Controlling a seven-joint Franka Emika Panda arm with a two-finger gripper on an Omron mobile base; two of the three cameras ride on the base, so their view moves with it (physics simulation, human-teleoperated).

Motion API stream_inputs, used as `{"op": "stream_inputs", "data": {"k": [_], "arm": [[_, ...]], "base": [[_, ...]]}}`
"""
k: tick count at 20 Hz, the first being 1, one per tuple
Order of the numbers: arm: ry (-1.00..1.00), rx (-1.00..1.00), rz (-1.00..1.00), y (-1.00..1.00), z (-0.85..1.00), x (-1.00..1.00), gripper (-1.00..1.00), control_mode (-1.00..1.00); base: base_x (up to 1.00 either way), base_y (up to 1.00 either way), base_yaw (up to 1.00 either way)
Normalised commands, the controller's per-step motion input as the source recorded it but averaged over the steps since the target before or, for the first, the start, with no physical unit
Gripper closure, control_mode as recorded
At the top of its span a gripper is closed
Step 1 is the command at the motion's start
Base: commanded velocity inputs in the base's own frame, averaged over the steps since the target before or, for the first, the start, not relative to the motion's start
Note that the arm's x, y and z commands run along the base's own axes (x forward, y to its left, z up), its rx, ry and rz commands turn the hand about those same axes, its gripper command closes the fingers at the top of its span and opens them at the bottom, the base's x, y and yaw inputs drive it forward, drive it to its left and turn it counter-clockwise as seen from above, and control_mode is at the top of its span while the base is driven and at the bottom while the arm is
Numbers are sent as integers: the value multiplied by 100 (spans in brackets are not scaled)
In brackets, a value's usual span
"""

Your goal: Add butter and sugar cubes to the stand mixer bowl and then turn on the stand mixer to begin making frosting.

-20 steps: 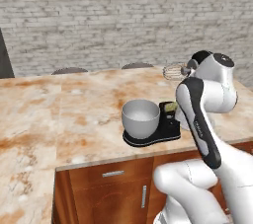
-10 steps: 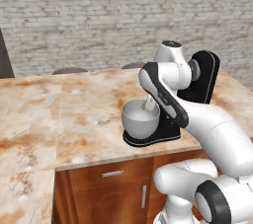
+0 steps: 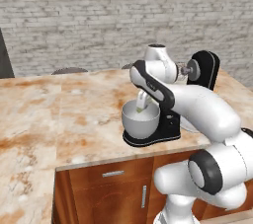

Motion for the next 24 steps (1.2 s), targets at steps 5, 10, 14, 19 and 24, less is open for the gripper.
{"op": "stream_inputs", "data": {"k": [5,10,14,19,24], "arm": [[-2,-1,-8,4,-50,16,100,-100],[-10,0,-8,0,-43,5,100,-100],[-8,0,-8,0,-36,13,100,-100],[-2,0,-9,2,-33,34,100,-100],[0,0,-10,6,-22,50,100,-100]], "base": [[0,0,0],[0,0,0],[0,0,0],[0,0,0],[0,0,0]]}}
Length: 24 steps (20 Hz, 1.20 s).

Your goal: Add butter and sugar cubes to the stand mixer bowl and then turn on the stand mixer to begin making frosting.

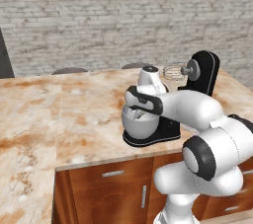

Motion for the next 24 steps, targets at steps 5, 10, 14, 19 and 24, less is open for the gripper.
{"op": "stream_inputs", "data": {"k": [5,10,14,19,24], "arm": [[0,-1,-9,8,-27,27,-100,-100],[0,-1,-9,4,-24,4,-100,-100],[-8,0,-8,0,-1,-2,-100,-100],[-24,1,-3,0,62,-50,-100,-100],[-23,9,0,-1,100,-84,-100,-100]], "base": [[0,0,0],[0,0,0],[0,0,0],[0,0,0],[0,0,0]]}}
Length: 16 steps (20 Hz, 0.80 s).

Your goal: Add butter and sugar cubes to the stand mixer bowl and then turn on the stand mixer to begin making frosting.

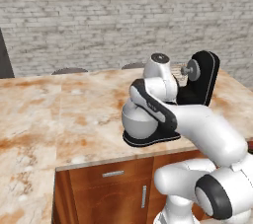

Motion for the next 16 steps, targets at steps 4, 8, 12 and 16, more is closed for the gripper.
{"op": "stream_inputs", "data": {"k": [4,8,12,16], "arm": [[-7,14,0,-41,100,-78,-100,-100],[-1,14,0,-94,88,-67,-100,-100],[0,20,0,-100,67,-51,-100,-100],[0,25,0,-100,47,-28,-100,-100]], "base": [[0,0,0],[0,0,0],[0,0,0],[0,0,0]]}}
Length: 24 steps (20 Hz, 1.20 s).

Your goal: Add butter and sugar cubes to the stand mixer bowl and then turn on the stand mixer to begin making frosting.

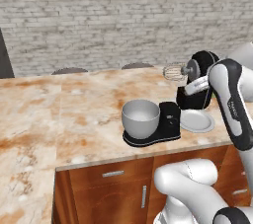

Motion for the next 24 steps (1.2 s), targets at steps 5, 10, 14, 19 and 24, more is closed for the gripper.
{"op": "stream_inputs", "data": {"k": [5,10,14,19,24], "arm": [[-1,27,0,-100,10,0,-100,-100],[-11,22,0,-88,0,19,-100,-100],[-10,22,0,-72,0,31,-100,-100],[0,26,0,-67,0,34,-100,-100],[3,29,0,-43,0,63,-100,-100]], "base": [[0,0,0],[0,0,0],[0,0,0],[0,0,0],[0,0,0]]}}
